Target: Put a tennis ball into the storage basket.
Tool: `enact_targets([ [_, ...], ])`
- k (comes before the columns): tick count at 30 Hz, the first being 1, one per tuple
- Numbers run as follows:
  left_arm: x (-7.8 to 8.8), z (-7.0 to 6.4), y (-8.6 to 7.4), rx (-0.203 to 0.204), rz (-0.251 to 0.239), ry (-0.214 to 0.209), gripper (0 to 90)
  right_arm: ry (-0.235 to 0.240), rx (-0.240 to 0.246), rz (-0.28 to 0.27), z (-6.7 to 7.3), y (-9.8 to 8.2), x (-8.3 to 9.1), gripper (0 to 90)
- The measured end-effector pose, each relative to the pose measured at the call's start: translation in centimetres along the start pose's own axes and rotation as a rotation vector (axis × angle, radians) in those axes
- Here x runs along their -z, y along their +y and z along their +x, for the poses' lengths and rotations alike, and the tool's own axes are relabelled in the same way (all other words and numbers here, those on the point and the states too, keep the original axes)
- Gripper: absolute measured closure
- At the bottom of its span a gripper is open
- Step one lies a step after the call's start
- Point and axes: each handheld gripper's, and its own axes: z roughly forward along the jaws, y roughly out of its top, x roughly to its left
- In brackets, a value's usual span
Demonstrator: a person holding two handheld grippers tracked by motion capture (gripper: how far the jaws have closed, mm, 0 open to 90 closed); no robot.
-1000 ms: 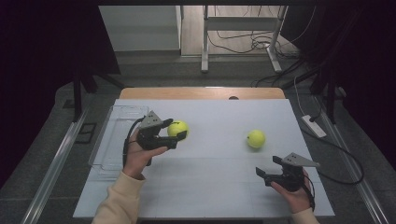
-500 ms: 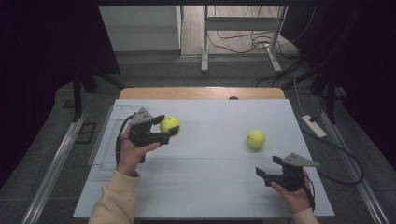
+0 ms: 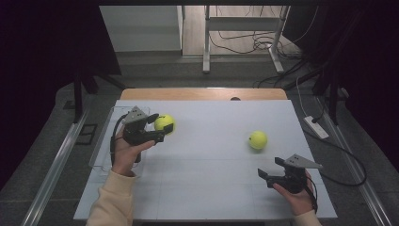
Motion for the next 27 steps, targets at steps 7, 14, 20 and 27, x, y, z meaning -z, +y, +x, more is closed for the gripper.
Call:
enact_targets([
  [7,0.3,0.4,0.0,0.010,-0.007,0.010,27.6,0.000,-0.001,0.000,0.0,0.0,0.0,11.6],
  [14,0.6,1.0,-0.1,0.025,-0.017,0.023,27.7,0.001,-0.002,0.000,0.0,0.0,0.0,11.6],
  [20,1.1,1.7,-0.1,0.043,-0.031,0.039,27.7,0.002,-0.003,0.001,0.0,0.0,0.0,11.6],
  [27,1.6,2.6,-0.3,0.061,-0.042,0.068,27.7,0.002,-0.004,0.000,0.0,0.0,0.0,11.6],
])
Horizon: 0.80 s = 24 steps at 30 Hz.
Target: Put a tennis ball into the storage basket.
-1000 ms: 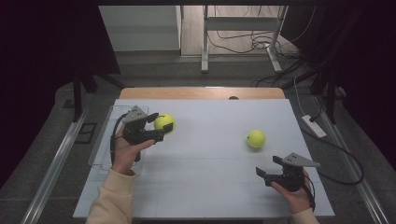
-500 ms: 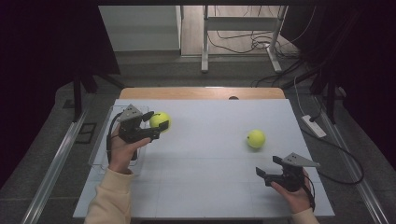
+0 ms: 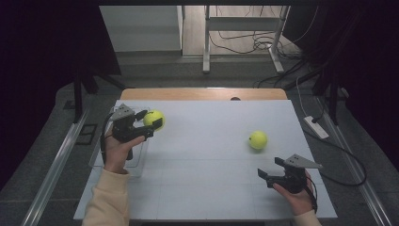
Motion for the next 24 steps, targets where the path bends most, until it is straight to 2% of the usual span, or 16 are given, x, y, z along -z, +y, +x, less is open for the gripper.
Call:
enact_targets([
  [24,1.4,2.7,-0.3,0.046,-0.019,0.089,27.7,0.004,-0.002,-0.004,-0.1,0.0,0.1,11.6],
])
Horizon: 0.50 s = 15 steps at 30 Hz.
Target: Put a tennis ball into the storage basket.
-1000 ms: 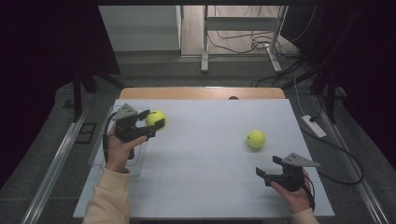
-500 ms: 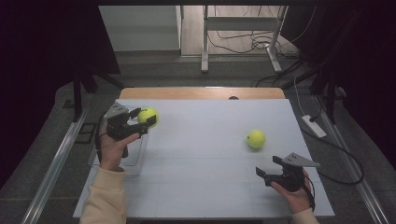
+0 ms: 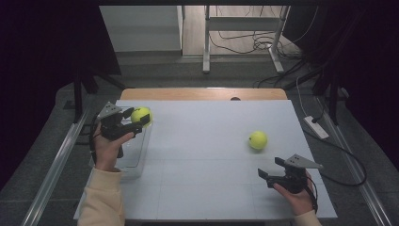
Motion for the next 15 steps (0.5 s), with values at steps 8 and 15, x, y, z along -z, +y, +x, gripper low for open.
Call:
enact_targets([
  [8,0.2,0.9,-0.2,0.020,-0.001,0.020,27.7,-0.001,-0.002,0.000,0.0,0.0,0.0,11.7],
  [15,0.4,1.6,-0.4,0.029,0.000,0.041,27.7,-0.001,-0.007,-0.006,0.0,0.1,0.1,11.7],
])
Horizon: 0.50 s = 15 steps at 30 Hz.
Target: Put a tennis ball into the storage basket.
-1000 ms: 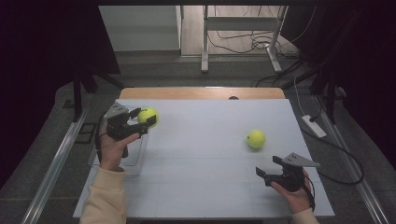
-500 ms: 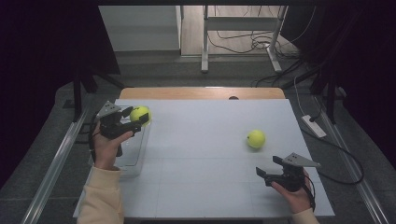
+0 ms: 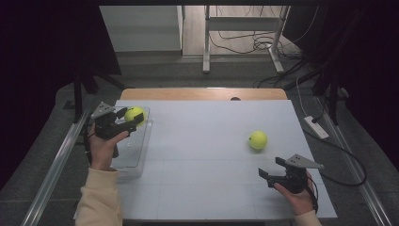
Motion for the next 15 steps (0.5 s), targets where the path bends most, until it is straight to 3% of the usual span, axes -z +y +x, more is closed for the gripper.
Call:
enact_targets([
  [15,0.0,1.6,0.0,0.031,-0.001,0.064,27.7,0.008,0.000,0.000,-0.1,0.0,-0.2,11.9],
])
